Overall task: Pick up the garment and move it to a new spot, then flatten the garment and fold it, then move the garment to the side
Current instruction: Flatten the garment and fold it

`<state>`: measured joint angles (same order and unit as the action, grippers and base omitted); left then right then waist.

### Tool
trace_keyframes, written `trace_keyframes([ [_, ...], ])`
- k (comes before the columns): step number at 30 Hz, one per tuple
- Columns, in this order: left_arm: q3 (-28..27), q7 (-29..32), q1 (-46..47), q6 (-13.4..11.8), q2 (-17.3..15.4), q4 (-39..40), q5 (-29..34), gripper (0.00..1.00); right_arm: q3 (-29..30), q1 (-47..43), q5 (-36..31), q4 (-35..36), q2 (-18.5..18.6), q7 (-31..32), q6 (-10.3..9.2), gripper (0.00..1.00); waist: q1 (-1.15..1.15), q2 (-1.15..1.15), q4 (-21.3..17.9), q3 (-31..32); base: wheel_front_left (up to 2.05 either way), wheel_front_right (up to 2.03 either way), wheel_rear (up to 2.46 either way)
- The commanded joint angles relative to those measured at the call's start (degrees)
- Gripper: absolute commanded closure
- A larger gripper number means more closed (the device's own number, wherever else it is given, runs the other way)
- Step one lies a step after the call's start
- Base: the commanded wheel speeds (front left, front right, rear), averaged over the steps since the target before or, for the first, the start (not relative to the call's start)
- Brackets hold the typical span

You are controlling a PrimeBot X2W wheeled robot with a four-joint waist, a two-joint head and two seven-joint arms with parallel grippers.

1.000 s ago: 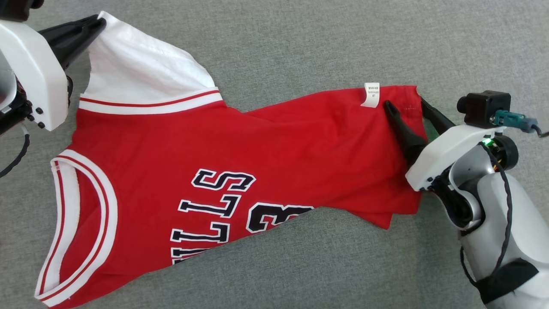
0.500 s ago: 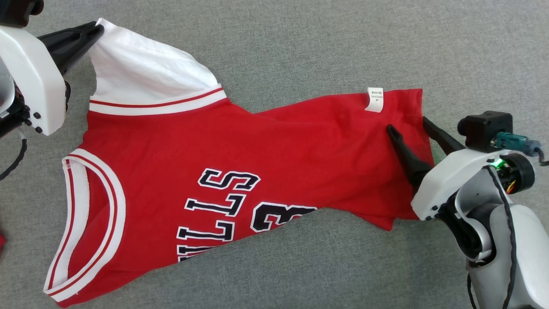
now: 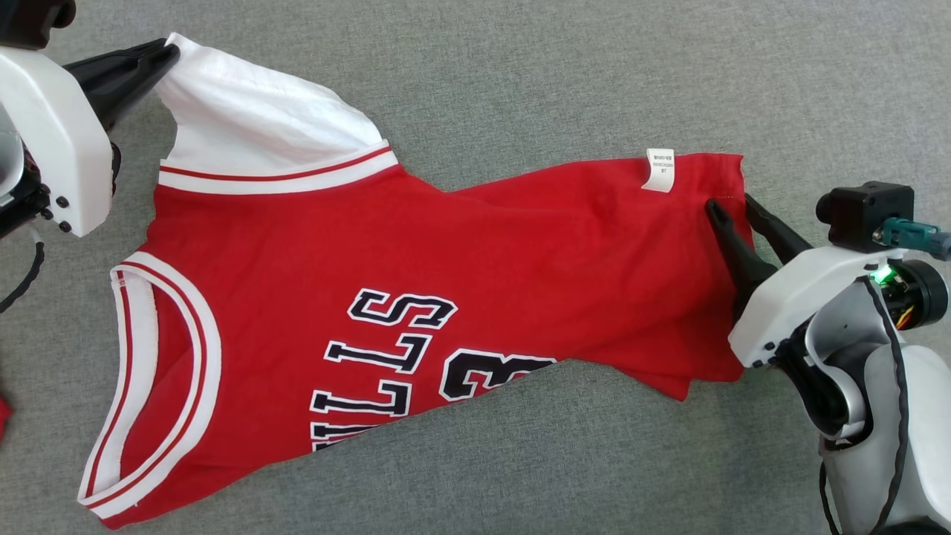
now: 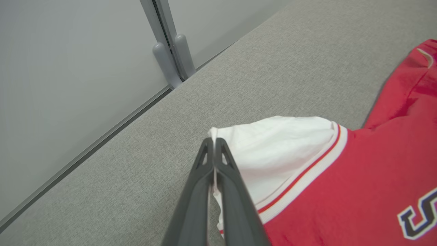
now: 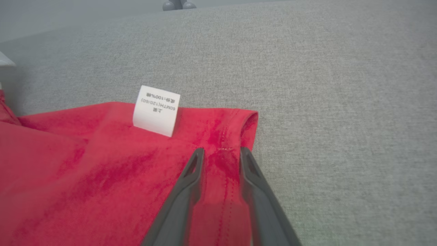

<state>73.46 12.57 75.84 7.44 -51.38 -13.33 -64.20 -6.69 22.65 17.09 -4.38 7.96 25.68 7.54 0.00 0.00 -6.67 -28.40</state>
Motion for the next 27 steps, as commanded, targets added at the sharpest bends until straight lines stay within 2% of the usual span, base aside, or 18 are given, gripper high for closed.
trace_keyframes([
  [1,-0.08,-0.32,-0.18,0.02,-0.22,0.06,-0.06,1.00,0.18,0.89,-0.21,-0.36,0.06,-0.42,-0.10,0.53,0.00,0.00,0.10,-0.02,0.00,0.00,0.00],
  [3,-0.08,-0.38,-0.20,0.02,-0.27,0.09,-0.08,1.00,0.39,1.04,0.12,-0.70,-0.09,-0.63,-0.10,0.54,0.00,0.00,0.14,-0.03,0.00,0.00,0.00],
  [5,-0.08,-0.46,-0.19,0.02,-0.37,0.15,-0.09,1.00,0.53,1.37,-0.05,-1.54,0.05,-0.52,-0.10,0.61,0.00,0.00,0.26,-0.09,0.00,0.00,0.00],
  [6,-0.08,-0.46,-0.20,0.02,-0.41,0.19,-0.03,1.00,0.65,1.64,0.03,-1.76,-0.01,-0.75,-0.10,0.69,0.00,0.00,0.33,-0.12,0.00,0.00,0.00],
  [8,-0.08,-0.52,-0.29,0.02,-0.51,0.27,0.00,1.00,0.69,2.12,-0.11,-2.35,0.15,-1.02,-0.10,1.00,0.00,0.00,0.47,-0.16,0.00,0.00,0.00],
  [13,-0.07,-1.51,-0.43,0.02,-0.87,0.16,0.75,1.00,0.78,3.36,0.45,-2.86,0.44,-3.01,-0.10,1.00,0.00,0.00,0.63,0.06,0.00,0.00,0.00],
  [19,-0.08,-9.14,0.73,0.02,-1.52,0.66,0.61,1.00,2.65,5.67,3.17,-0.77,1.62,-8.82,-0.10,1.00,0.00,0.00,0.19,3.73,0.00,0.00,0.00],
  [23,-0.24,-14.45,4.28,0.00,-3.50,0.51,-0.52,1.00,4.23,10.71,6.34,0.60,3.60,-11.48,-0.10,1.00,0.00,0.00,-0.37,6.12,0.00,0.00,0.00],
  [27,-0.13,-16.10,10.62,0.00,-4.97,-1.05,1.70,1.00,5.15,19.43,8.85,-1.18,6.23,-10.06,-0.10,1.00,0.00,0.00,-0.53,6.73,0.00,0.00,0.00],
])
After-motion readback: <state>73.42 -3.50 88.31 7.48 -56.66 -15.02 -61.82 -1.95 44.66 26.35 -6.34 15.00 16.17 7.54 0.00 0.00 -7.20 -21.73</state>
